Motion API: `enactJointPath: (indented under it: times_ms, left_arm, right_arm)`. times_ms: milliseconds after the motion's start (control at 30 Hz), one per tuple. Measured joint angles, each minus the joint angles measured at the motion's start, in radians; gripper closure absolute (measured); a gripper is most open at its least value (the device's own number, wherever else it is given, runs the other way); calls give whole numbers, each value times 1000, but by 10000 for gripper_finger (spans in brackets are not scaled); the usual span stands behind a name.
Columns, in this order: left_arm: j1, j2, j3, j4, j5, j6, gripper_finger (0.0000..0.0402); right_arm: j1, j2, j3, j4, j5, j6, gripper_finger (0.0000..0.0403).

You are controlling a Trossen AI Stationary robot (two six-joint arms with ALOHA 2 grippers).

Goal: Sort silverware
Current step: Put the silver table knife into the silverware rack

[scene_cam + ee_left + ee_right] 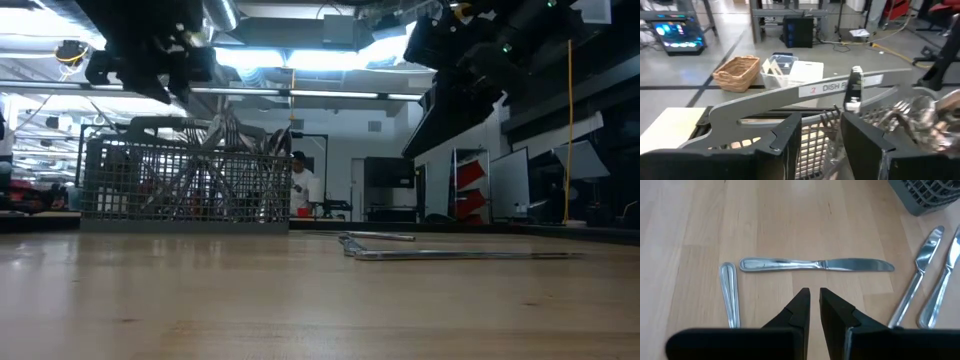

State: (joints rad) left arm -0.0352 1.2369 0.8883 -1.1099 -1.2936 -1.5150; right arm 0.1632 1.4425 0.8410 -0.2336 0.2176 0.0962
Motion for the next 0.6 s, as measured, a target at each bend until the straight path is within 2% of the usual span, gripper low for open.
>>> enactJointPath:
  times_ms: [167, 333, 500, 600]
  left_arm:
    - [-56, -56, 1, 17, -7, 3, 272]
    - [-131, -99, 2, 138, 14, 92, 272]
    - [-194, -106, 2, 355, 125, 274, 272]
    - [-214, -93, 2, 536, 246, 403, 272]
  right_arm:
    - [0, 0, 58, -140, 0, 2, 356]
    - [0, -1, 91, -238, -1, 2, 356]
    - [0, -30, 101, -323, -1, 6, 356]
    - [0, -64, 101, -361, -1, 39, 356]
